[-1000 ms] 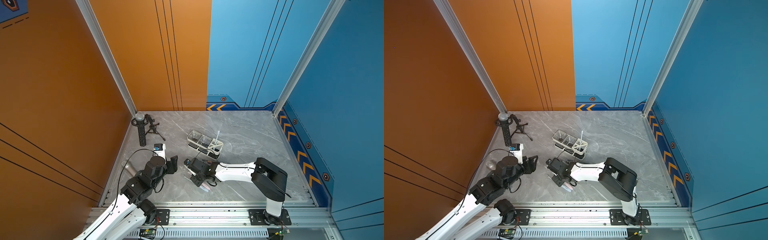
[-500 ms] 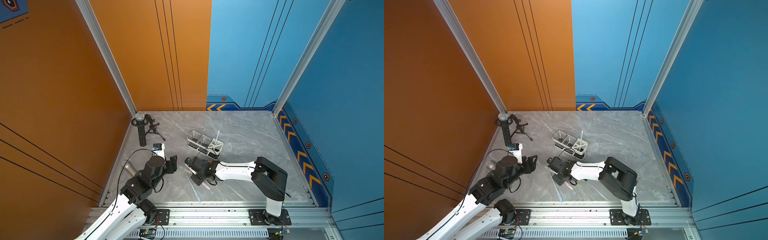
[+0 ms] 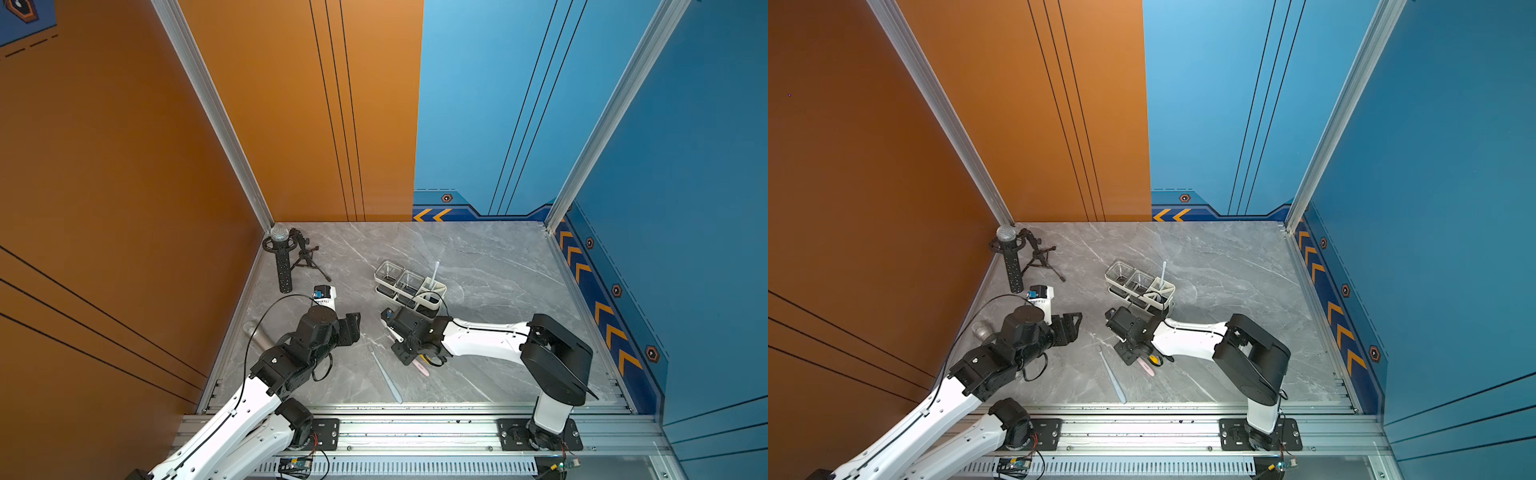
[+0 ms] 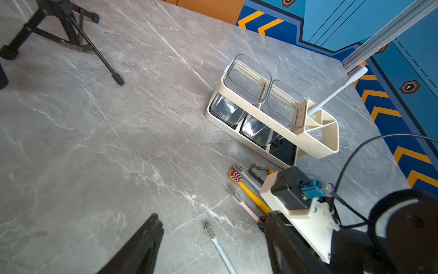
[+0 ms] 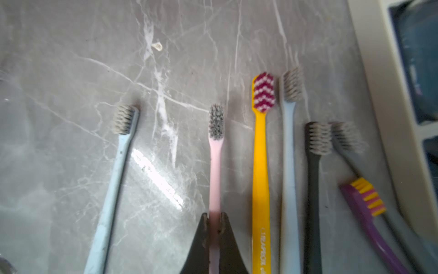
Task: Place the toothbrush into the toothbrush holder
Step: Pick up the toothbrush from the center of the board.
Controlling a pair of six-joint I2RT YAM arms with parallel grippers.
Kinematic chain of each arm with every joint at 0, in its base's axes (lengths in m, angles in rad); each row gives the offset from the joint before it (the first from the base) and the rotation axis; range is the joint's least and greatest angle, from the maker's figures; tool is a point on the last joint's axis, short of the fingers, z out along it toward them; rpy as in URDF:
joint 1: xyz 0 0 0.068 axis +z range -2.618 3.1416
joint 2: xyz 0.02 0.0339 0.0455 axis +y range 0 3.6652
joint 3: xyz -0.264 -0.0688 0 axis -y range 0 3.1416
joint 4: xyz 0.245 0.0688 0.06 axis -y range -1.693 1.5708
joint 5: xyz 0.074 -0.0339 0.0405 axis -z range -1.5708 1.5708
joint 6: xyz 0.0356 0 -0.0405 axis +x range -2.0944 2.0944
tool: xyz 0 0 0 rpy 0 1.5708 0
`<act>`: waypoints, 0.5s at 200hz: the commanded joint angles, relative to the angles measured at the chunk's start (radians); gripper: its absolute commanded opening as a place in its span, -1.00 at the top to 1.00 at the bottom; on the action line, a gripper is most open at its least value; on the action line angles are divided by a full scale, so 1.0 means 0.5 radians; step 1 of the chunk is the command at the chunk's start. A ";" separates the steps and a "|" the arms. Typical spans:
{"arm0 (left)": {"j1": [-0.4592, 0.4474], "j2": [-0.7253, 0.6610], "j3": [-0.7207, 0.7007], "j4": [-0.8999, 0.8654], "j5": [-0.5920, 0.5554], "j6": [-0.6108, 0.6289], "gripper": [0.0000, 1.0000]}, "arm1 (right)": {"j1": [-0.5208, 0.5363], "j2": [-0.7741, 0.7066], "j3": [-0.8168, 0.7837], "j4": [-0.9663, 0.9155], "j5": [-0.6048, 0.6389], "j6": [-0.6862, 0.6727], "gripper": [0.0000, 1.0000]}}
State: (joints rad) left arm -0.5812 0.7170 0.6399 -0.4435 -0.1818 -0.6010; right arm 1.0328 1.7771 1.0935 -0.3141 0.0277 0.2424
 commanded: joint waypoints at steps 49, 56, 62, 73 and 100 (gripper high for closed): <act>0.126 0.372 0.034 0.628 0.709 -0.338 -0.47 | -0.057 -0.315 -0.094 0.100 -0.036 0.103 1.00; 0.133 0.411 0.022 0.719 0.766 -0.376 -0.47 | -0.067 -0.333 -0.105 0.115 -0.046 0.114 1.00; 0.135 0.444 0.013 0.778 0.800 -0.406 -0.47 | -0.070 -0.354 -0.113 0.127 -0.044 0.121 1.00; 0.136 0.504 0.019 0.856 0.852 -0.437 -0.44 | -0.078 -0.374 -0.124 0.140 -0.037 0.132 1.00; 0.137 0.635 0.045 0.947 0.949 -0.498 -0.41 | -0.105 -0.390 -0.164 0.194 -0.060 0.158 1.00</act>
State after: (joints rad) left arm -0.5236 0.9974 0.6472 -0.0742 0.1921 -0.7959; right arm 0.9886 1.6073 1.0428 -0.2577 0.0196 0.2897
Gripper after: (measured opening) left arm 0.708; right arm 0.084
